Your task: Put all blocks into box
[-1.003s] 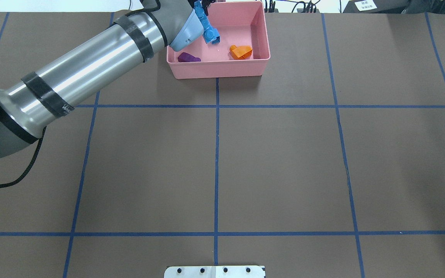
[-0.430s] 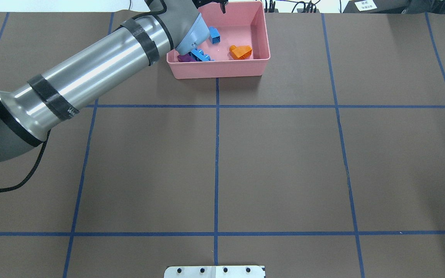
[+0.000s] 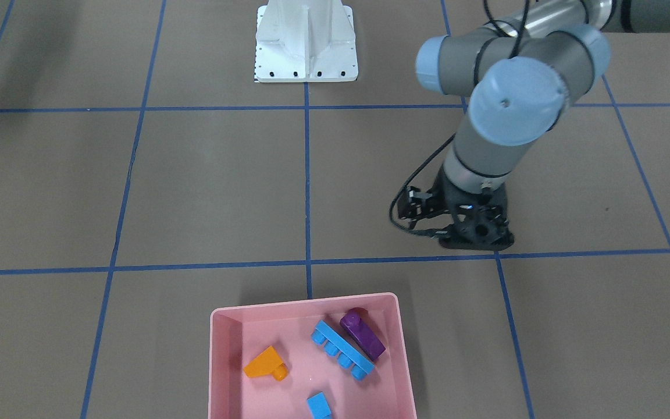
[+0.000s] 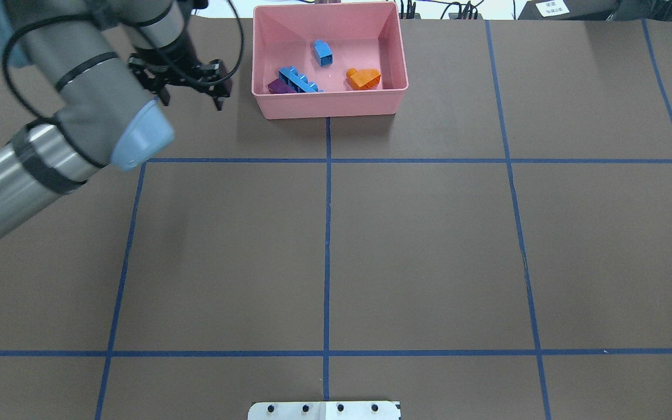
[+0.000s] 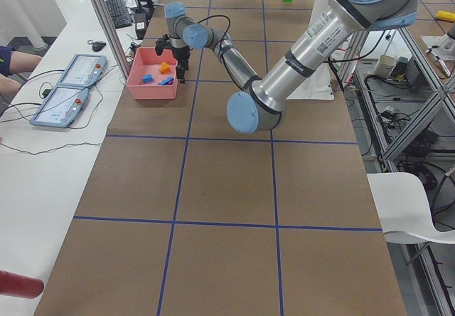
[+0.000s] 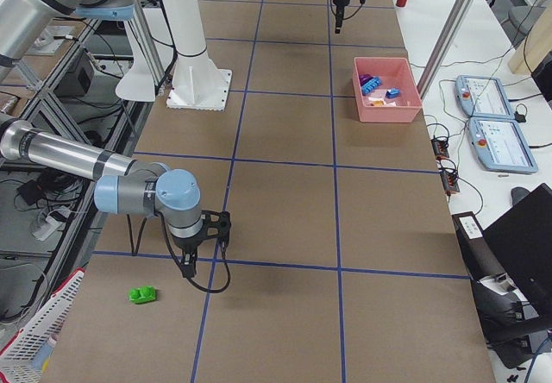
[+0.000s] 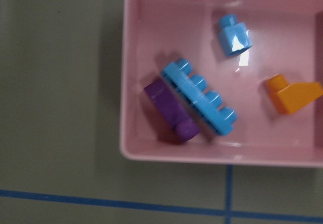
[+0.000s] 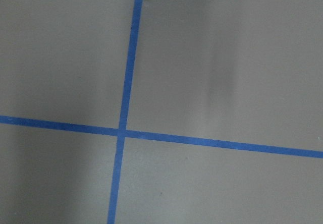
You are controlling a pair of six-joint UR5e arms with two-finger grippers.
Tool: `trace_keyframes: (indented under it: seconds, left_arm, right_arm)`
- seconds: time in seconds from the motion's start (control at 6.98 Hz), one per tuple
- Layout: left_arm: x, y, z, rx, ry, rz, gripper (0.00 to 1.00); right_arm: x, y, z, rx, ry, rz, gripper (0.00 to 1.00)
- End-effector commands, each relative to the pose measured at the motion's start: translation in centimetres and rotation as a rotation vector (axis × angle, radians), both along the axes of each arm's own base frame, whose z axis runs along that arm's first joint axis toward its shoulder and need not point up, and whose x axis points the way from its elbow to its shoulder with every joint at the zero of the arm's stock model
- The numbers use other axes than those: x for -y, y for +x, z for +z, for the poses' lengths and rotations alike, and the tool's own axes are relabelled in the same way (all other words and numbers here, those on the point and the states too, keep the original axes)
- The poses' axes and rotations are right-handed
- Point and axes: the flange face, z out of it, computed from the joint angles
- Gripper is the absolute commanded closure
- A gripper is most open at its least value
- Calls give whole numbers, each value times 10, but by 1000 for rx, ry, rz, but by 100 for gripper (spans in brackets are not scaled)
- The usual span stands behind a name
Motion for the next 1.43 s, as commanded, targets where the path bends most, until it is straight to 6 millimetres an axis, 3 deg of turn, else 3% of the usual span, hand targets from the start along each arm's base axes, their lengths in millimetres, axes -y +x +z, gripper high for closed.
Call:
trace_keyframes:
  seconds: [0.0, 0.14, 0.29, 0.57, 0.72, 0.86, 1.0, 1.15, 1.29]
  left_arm:
    - [-54, -134, 138, 102, 143, 168, 0]
    - [-60, -186, 178, 129, 216, 258, 0]
    - [-60, -203, 186, 136, 226, 261, 0]
    - [-64, -208, 198, 143, 225, 279, 0]
    - [-73, -235, 226, 156, 266, 331, 0]
    - [-80, -272, 256, 171, 288, 342, 0]
    - [-82, -301, 268, 179, 269, 304, 0]
    - [-83, -312, 278, 135, 248, 284, 0]
    - [-83, -311, 279, 106, 245, 287, 0]
  right_arm:
    - [-44, 2, 42, 5, 31, 23, 1]
    - [-60, 3, 44, 6, 25, 20, 1]
    - [-75, 2, 46, 24, 4, 13, 1]
    - [-101, -2, 71, 106, -43, -20, 1]
    - [-103, -3, 74, 113, -38, -37, 1]
    - [-100, -3, 73, 115, -24, -57, 1]
    - [-91, -6, 73, 107, -19, -82, 1]
    - [-74, -14, 71, 106, -13, -122, 1]
    - [-46, -36, 67, 93, -51, -182, 1]
